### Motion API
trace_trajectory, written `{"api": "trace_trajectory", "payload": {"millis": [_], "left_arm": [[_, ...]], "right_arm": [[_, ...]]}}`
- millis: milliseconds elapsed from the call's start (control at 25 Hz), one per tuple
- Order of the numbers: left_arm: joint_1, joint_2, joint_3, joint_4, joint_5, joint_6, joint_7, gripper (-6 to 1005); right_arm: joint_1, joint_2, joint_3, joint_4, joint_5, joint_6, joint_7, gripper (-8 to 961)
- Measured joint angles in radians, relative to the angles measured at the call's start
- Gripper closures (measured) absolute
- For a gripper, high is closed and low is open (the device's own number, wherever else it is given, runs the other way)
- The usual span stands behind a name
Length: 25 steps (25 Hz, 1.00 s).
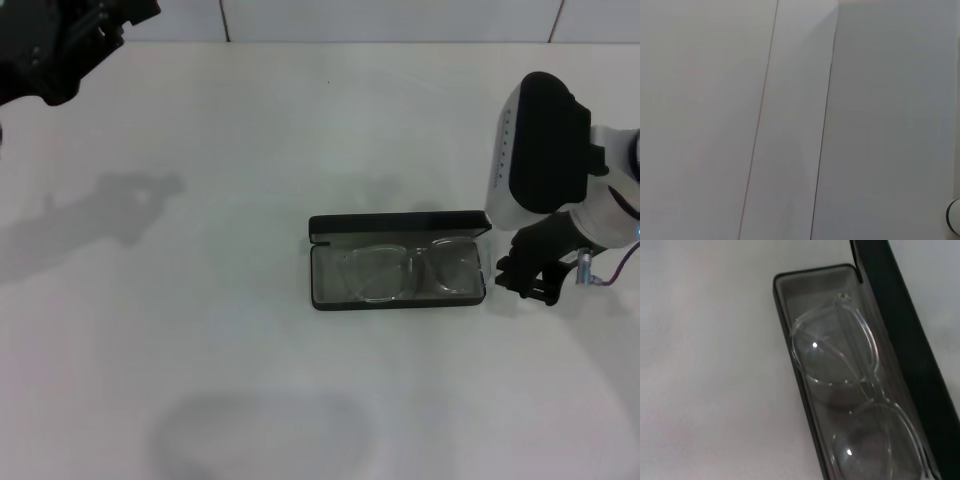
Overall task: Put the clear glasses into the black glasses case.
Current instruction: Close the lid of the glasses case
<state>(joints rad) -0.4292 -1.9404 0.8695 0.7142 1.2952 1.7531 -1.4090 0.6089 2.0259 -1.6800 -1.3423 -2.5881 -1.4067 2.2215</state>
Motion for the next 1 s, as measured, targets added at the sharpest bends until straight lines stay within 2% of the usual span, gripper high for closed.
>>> {"api": "trace_trajectory", "payload": {"millis": [360, 1000], "left_arm": [[0.003, 0.000, 0.000, -0.004, 0.007, 0.000, 0.002, 919], [0.010, -0.002, 0.000, -0.006, 0.007, 0.002, 0.002, 918]], "right_arm": [[0.013, -0.002, 0.003, 0.043, 0.043, 0.031, -0.027, 849], [0.009, 0.000, 0.002, 0.036, 0.080, 0.043, -0.035, 850]]}}
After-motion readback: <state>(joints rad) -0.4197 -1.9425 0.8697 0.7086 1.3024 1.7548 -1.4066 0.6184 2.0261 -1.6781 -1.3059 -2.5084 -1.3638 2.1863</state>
